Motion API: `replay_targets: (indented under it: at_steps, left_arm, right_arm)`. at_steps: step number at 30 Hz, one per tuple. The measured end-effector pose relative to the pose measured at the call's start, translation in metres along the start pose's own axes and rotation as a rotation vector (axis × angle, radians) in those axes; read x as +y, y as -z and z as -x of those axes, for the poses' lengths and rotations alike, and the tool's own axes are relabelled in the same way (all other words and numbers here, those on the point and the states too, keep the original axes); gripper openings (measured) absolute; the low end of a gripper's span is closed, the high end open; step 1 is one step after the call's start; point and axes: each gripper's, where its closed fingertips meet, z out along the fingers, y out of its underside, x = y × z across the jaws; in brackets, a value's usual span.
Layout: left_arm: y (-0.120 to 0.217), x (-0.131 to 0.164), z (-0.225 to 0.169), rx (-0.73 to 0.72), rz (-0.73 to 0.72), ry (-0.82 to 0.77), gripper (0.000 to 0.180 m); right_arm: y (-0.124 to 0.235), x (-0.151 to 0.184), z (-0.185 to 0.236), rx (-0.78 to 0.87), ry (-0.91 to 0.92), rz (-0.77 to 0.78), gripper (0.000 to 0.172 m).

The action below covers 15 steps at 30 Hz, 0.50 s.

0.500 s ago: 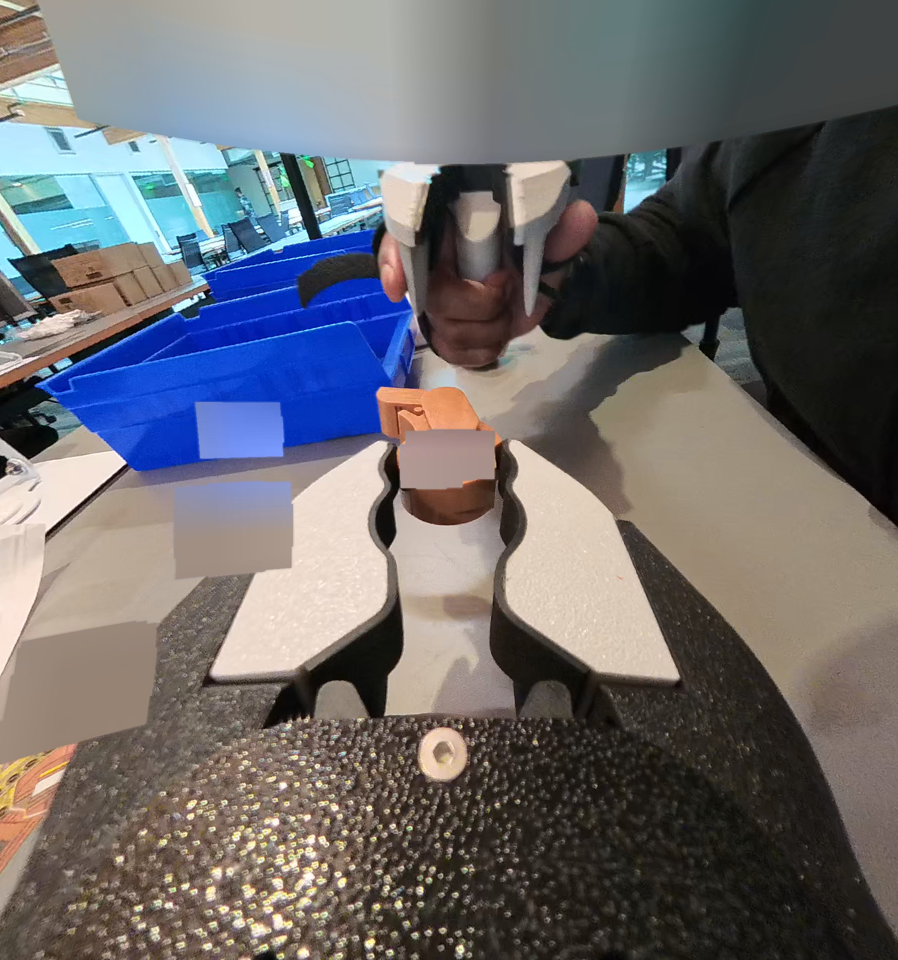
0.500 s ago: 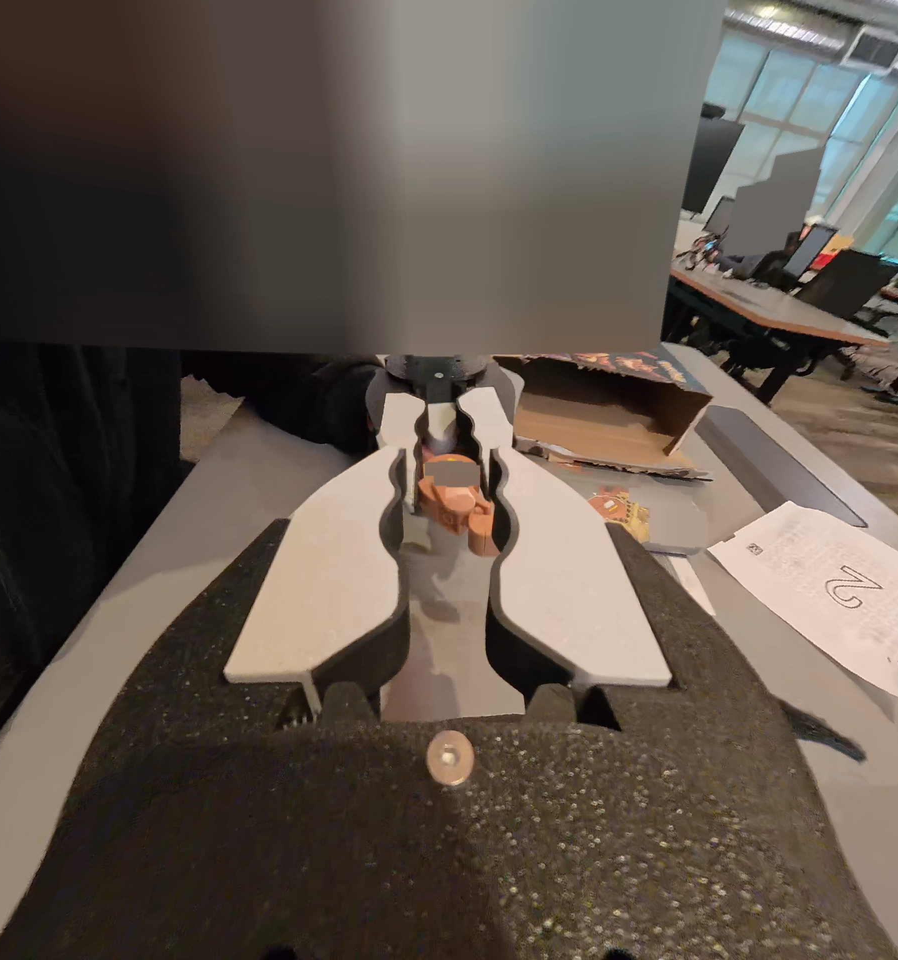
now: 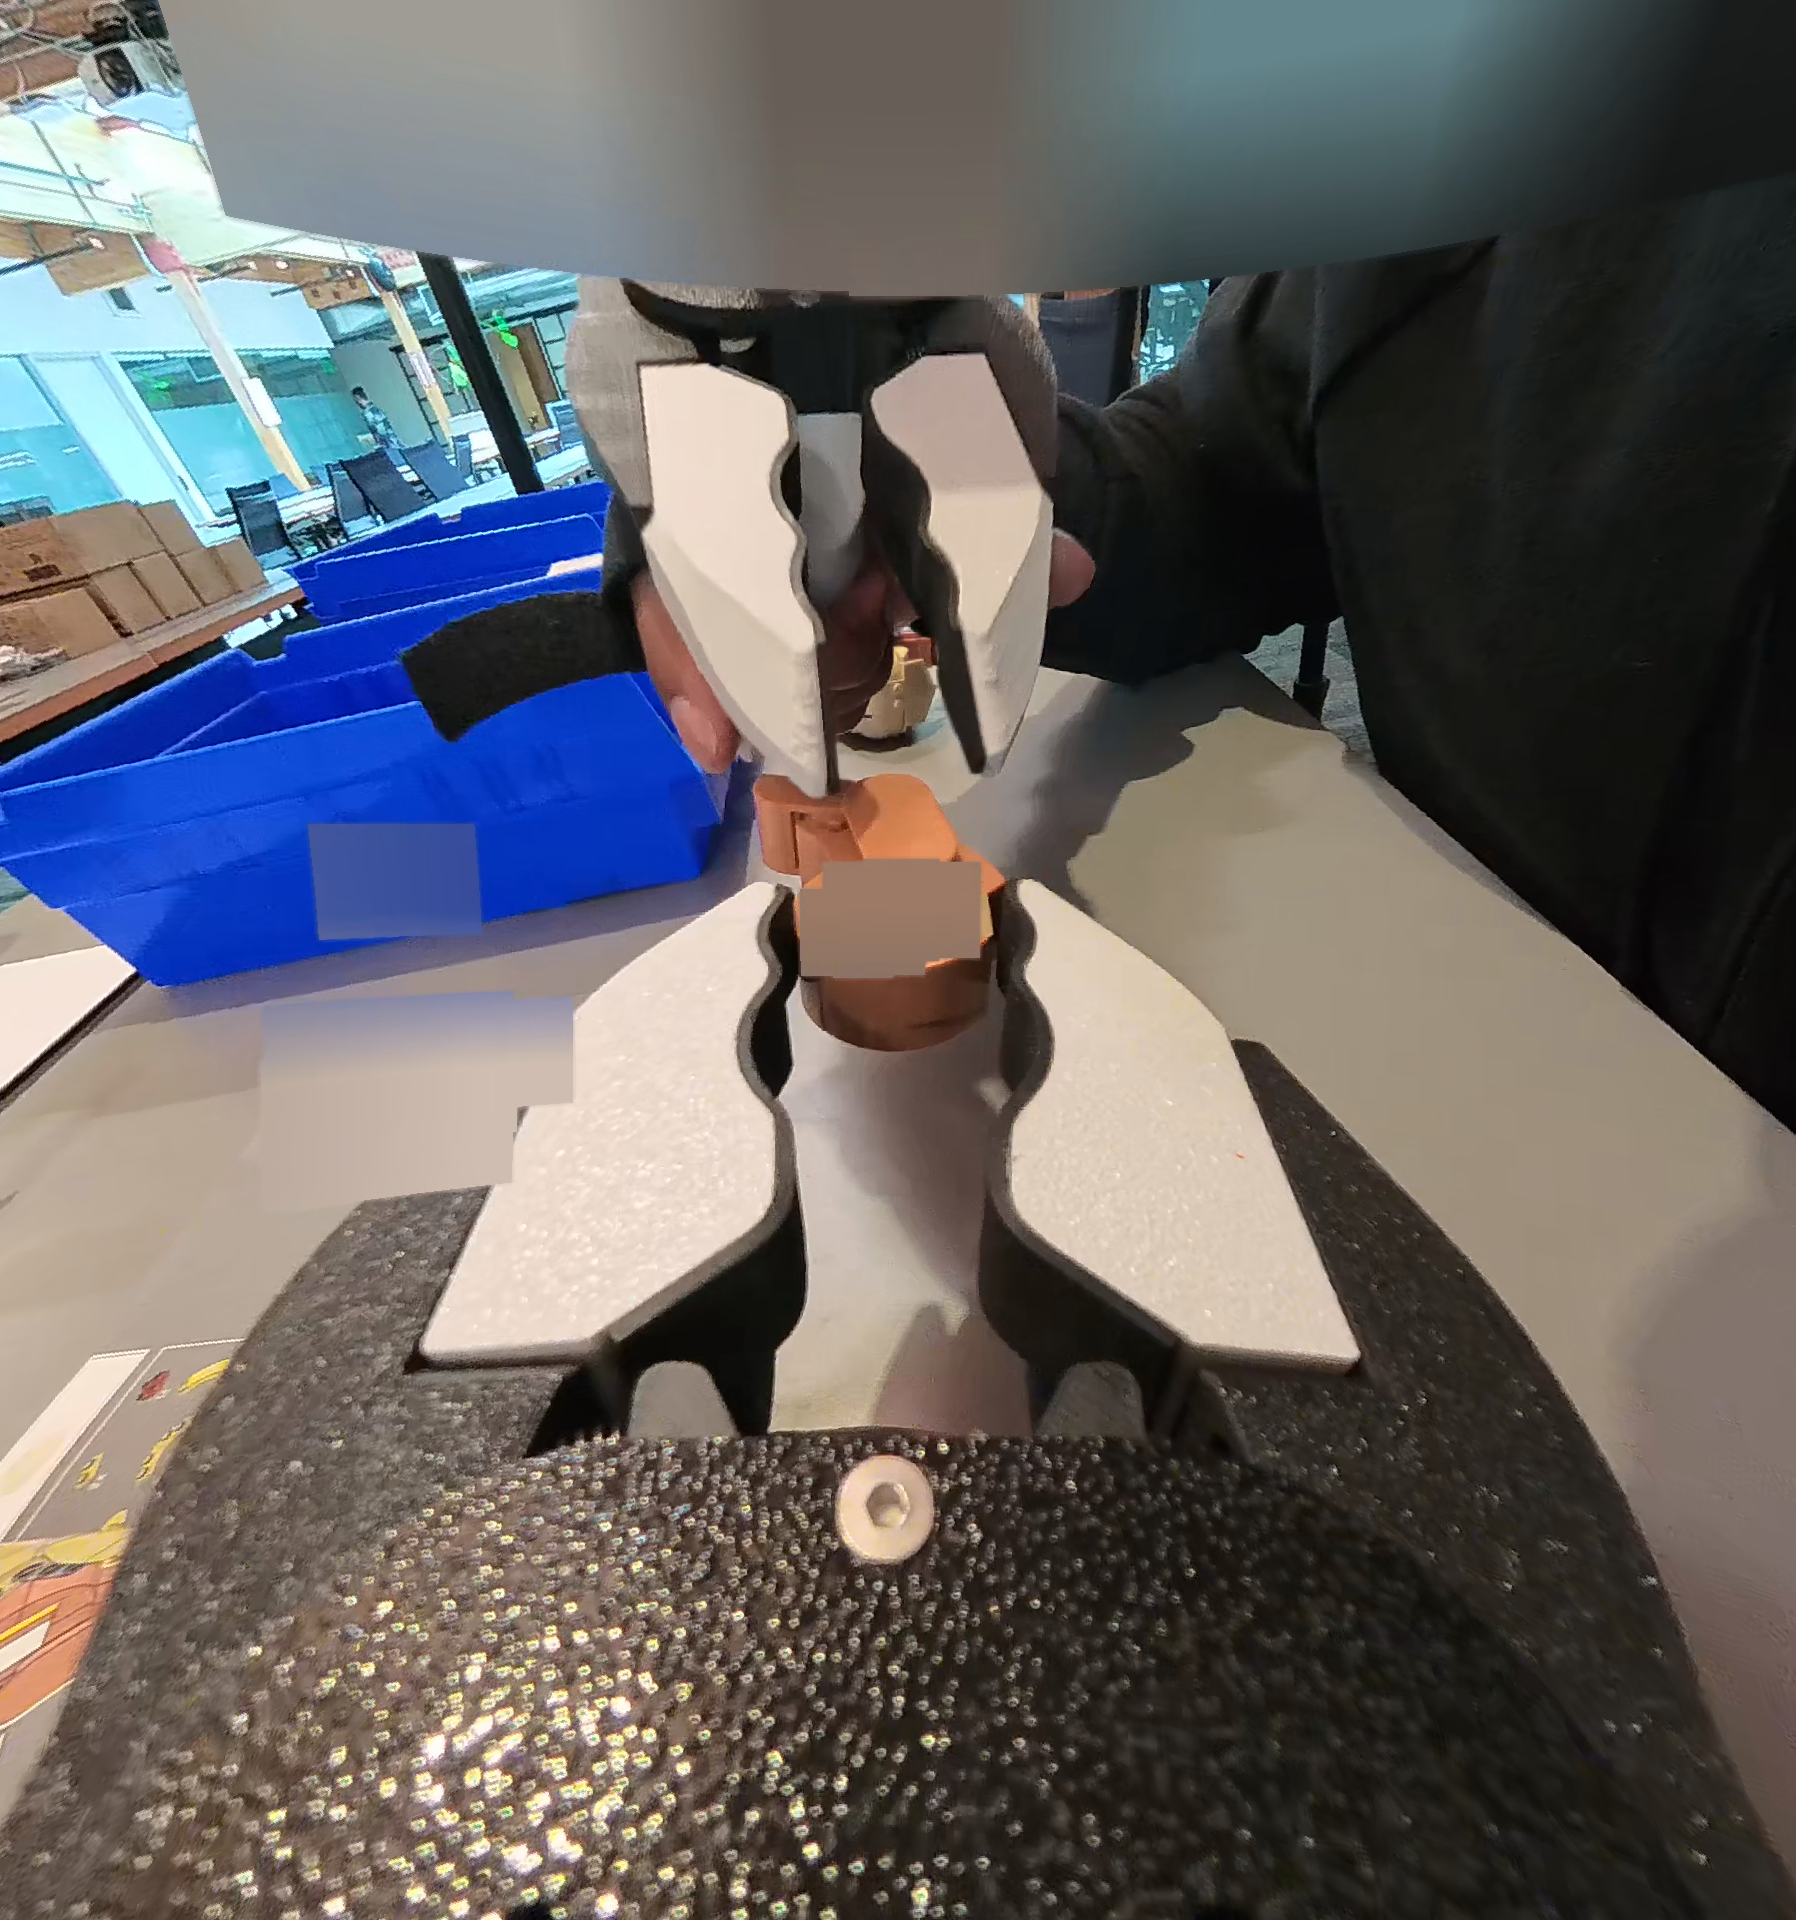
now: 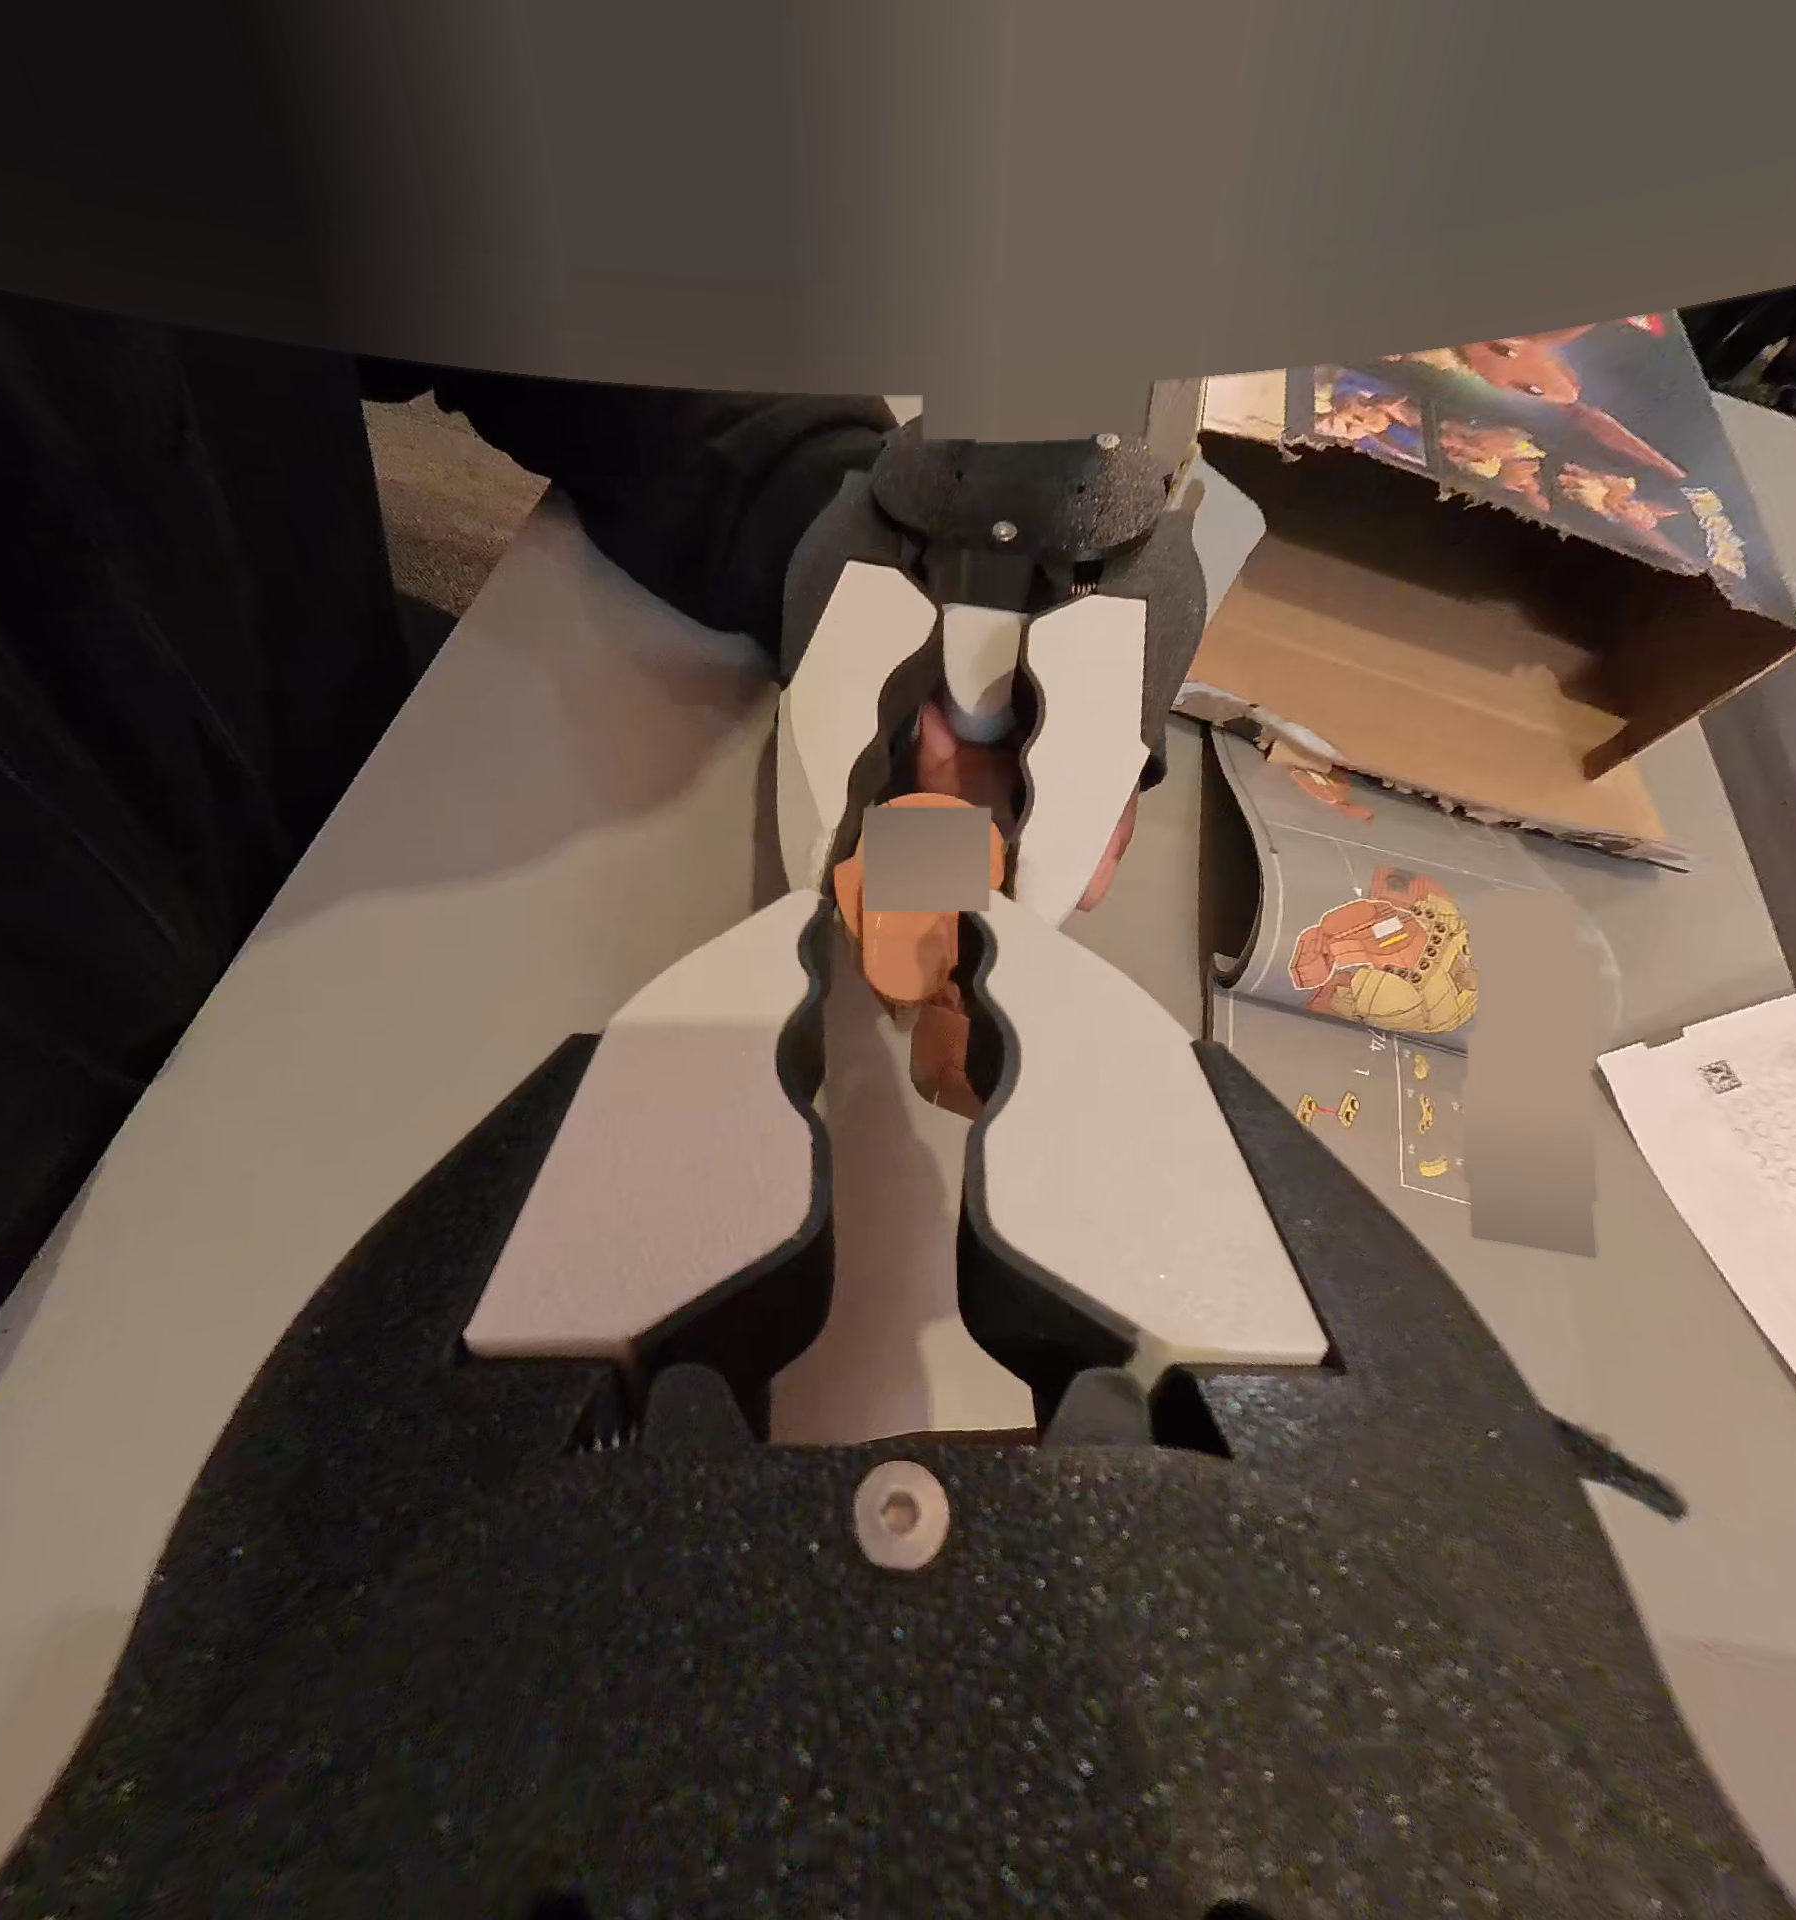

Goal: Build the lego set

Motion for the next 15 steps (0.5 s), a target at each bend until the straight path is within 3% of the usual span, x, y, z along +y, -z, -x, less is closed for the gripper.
replay_targets:
  at_steps: [15]
  left_arm:
    - [-0.001,-0.002,-0.013,0.072,-0.015,-0.007,0.036]
  right_arm:
    - [-0.005,0.003,0.012,-0.090,0.041,0.004,0.015]
